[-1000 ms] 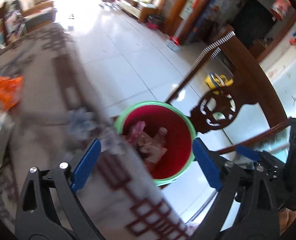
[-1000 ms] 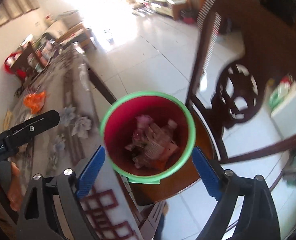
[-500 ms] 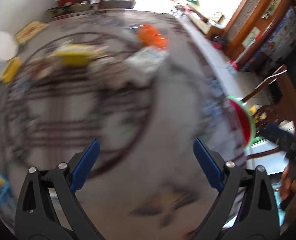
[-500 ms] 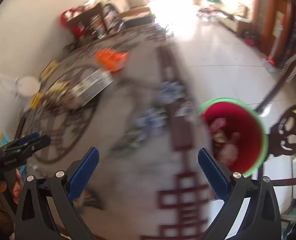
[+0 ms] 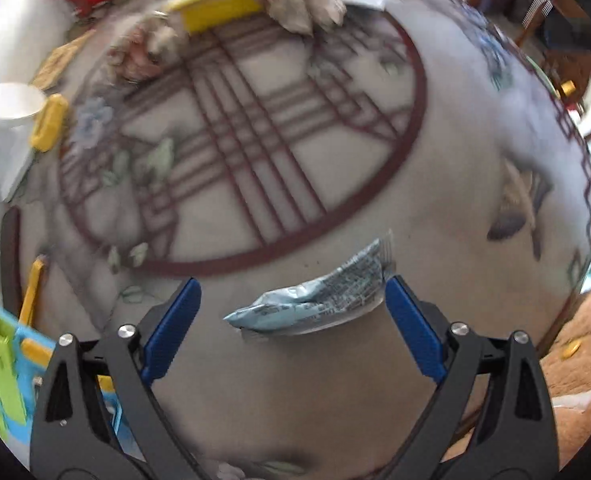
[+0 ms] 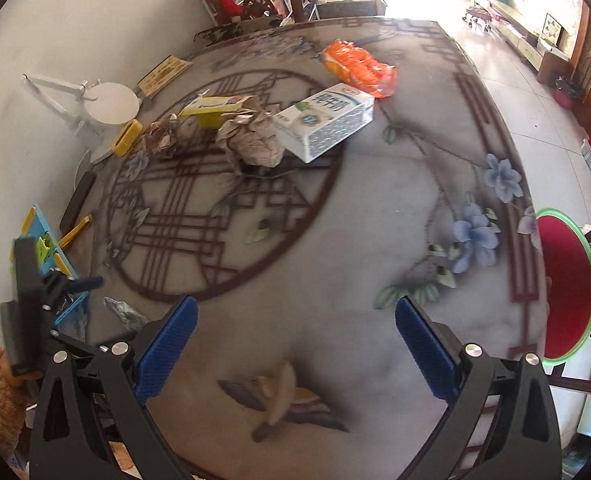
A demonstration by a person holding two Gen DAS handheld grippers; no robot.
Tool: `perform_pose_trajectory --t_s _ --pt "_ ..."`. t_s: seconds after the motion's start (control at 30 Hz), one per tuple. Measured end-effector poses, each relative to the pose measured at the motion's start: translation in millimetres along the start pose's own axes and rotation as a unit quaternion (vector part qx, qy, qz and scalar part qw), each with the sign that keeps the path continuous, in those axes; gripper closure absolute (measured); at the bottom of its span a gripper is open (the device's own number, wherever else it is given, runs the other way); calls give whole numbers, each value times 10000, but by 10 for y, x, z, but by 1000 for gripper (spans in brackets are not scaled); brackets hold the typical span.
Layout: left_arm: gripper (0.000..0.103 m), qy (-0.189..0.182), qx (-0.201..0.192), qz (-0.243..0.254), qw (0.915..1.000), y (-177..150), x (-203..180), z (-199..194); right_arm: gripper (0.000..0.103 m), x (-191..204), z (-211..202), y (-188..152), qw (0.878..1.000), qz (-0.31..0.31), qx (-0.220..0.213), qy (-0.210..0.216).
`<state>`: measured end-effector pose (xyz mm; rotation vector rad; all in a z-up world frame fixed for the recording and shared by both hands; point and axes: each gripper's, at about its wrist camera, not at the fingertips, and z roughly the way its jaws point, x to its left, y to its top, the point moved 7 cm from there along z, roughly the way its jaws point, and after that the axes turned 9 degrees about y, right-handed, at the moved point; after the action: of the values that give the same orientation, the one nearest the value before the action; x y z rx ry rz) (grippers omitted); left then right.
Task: Collect trash
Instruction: 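Grasp the silver foil wrapper with left tool while right tool grasps crumpled newspaper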
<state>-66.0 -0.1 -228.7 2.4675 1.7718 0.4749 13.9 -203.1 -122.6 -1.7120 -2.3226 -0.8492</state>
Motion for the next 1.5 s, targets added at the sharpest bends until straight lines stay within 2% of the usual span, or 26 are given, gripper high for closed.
perform_pose_trajectory --t_s 0.03,0.07,0.1,0.2,0.23,0.27,0.33,0.4,0.47,0.53,0.6,0.7,0.8,0.9,1.0,1.07,1.13,1.37,1.5 --pt "17 -78 17 73 9999 -1 -25 29 7 28 19 17 10000 18 3 -19" --pt "25 -190 35 140 9997 0 -51 64 7 53 41 42 10000 33 7 -47" --pt "37 -258 46 165 9995 4 -64 85 7 72 54 68 10000 40 6 -77" --pt "61 -409 2 208 9989 41 -64 127 7 138 120 193 9999 17 0 -165" --pt "67 -498 -39 147 9986 64 -45 115 7 169 153 258 9998 -2 -3 -185" --pt "77 -668 -52 -20 9978 96 -9 102 7 206 192 332 9998 -35 -5 -201" --pt "78 -812 -160 -438 9956 165 96 63 7 264 268 474 9995 -131 -8 -282" --pt "80 -1016 -288 -931 9900 247 212 -5 7 336 378 674 9989 -289 -17 -362" --pt "80 -1247 -435 -1457 9805 335 334 -87 7 390 492 843 9982 -434 -8 -411" --pt "80 -1503 -577 -2060 9652 430 481 -168 7 469 660 1044 9965 -666 53 -498" --pt "80 -1645 -652 -2424 9539 494 549 -226 7 539 850 1223 9936 -922 160 -628" --pt "80 -1722 -746 -2698 9445 554 661 -254 7 595 1115 1410 9882 -1249 295 -837" --pt "80 -1757 -827 -2793 9404 572 729 -280 7 628 1377 1493 9812 -1523 476 -1089" --pt "79 -1756 -716 -2839 9399 540 766 -209 9 588 1601 1492 9743 -1707 730 -1274" --pt "79 -1789 -563 -2990 9356 493 821 -104 31 501 1780 1419 9706 -1726 1063 -1300" --pt "79 -1799 -487 -3075 9331 467 840 -50 51 435 1790 1399 9716 -1657 1042 -1327" --pt "79 -1801 -455 -3125 9316 444 865 -30 56 410 1754 1385 9773 -1495 1020 -1098" --pt "79 -1785 -460 -3164 9305 513 883 9 58 531 1487 1177 9865 -1267 920 -483" --pt "79 -1775 -470 -3148 9312 546 862 -32 58 635 1287 1010 9890 -1200 806 -300"
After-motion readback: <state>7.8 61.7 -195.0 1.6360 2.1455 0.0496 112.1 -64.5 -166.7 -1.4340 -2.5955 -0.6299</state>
